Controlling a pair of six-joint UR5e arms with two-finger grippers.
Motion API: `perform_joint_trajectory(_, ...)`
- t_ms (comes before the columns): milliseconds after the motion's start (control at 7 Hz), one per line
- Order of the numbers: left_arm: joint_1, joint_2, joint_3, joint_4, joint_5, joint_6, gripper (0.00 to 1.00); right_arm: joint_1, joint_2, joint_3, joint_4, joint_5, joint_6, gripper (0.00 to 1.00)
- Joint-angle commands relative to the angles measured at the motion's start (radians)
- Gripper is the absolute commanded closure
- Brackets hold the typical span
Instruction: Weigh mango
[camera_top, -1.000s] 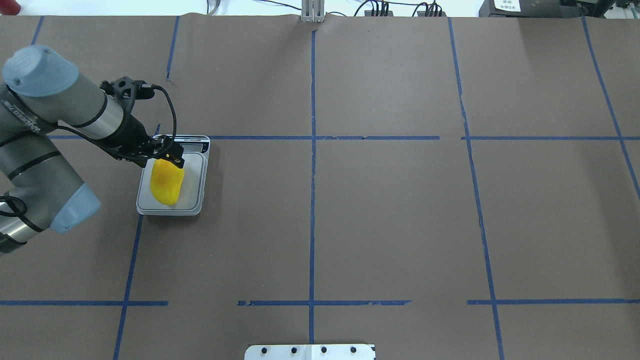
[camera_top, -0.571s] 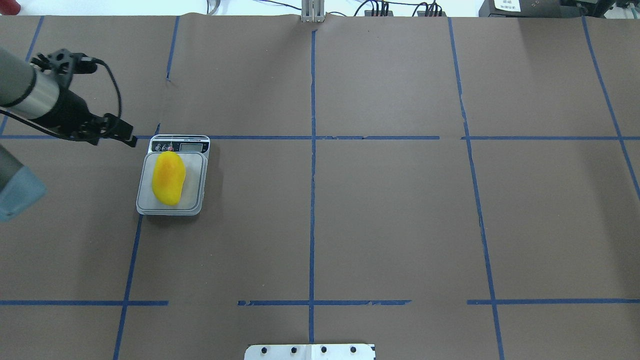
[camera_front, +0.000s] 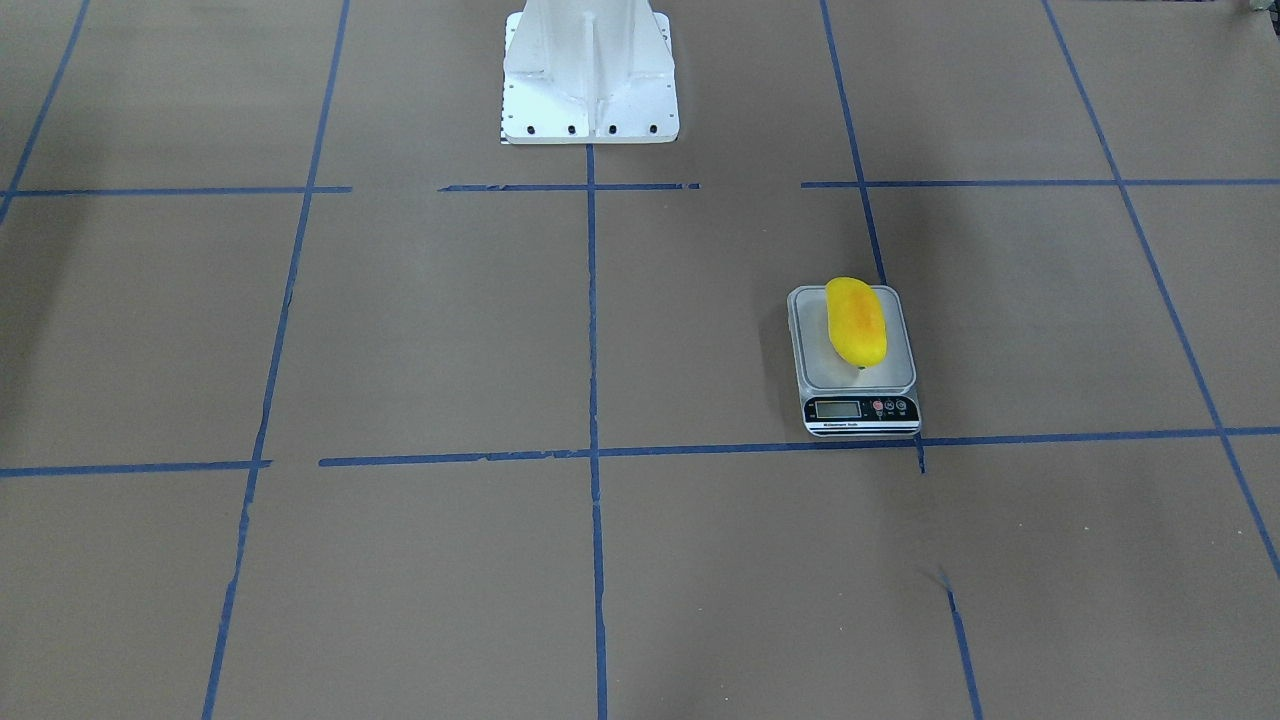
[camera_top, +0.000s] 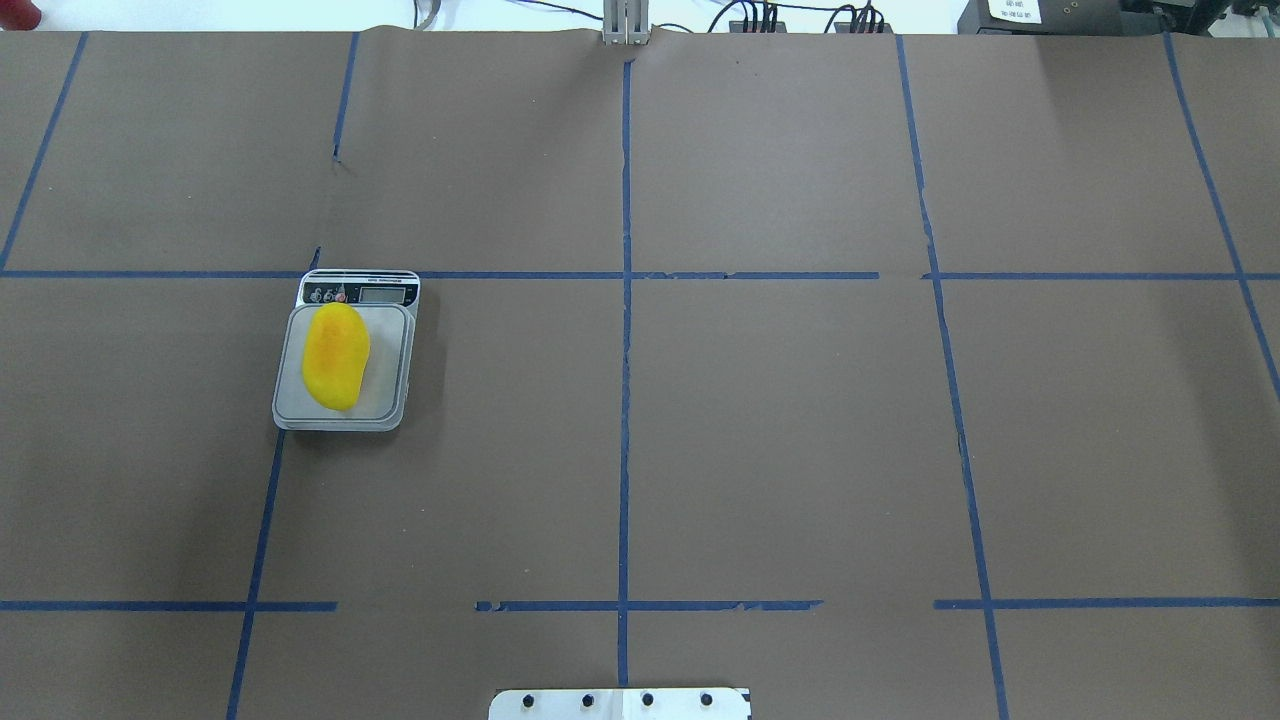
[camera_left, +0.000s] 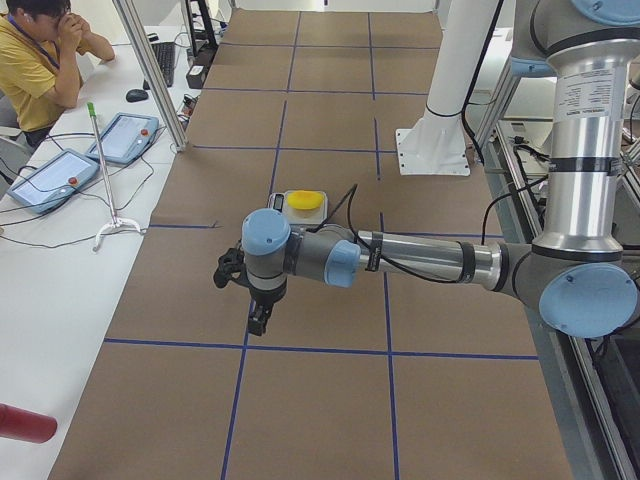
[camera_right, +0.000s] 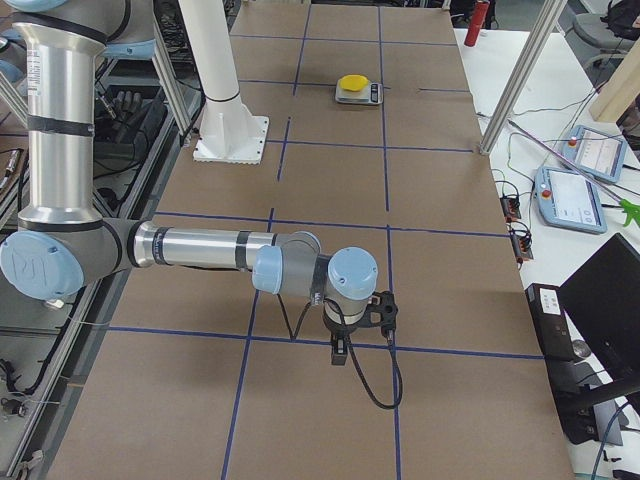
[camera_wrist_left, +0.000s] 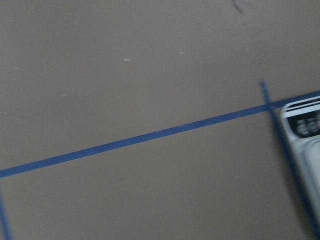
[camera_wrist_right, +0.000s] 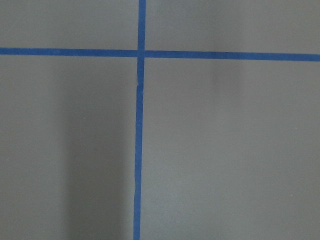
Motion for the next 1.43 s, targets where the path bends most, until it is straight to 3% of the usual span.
perform_joint_trajectory(0,-0.074,0.046,0.002,0.095,-0.101,0.053,0.0,0.0,0.0,0.0,0.0,0.0,0.0,0.0)
perform_joint_trajectory(286,-0.065,0.04,0.001,0.097,-0.101,-0.112,0.0,0.0,0.0,0.0,0.0,0.0,0.0,0.0)
perform_joint_trajectory(571,-0.04,0.036,-0.015,0.089,0.018,-0.14,0.0,0.0,0.0,0.0,0.0,0.0,0.0,0.0)
perform_joint_trajectory(1286,-0.034,0.002,-0.021,0.06,0.014,-0.131,0.0,0.0,0.0,0.0,0.002,0.0,0.0,0.0)
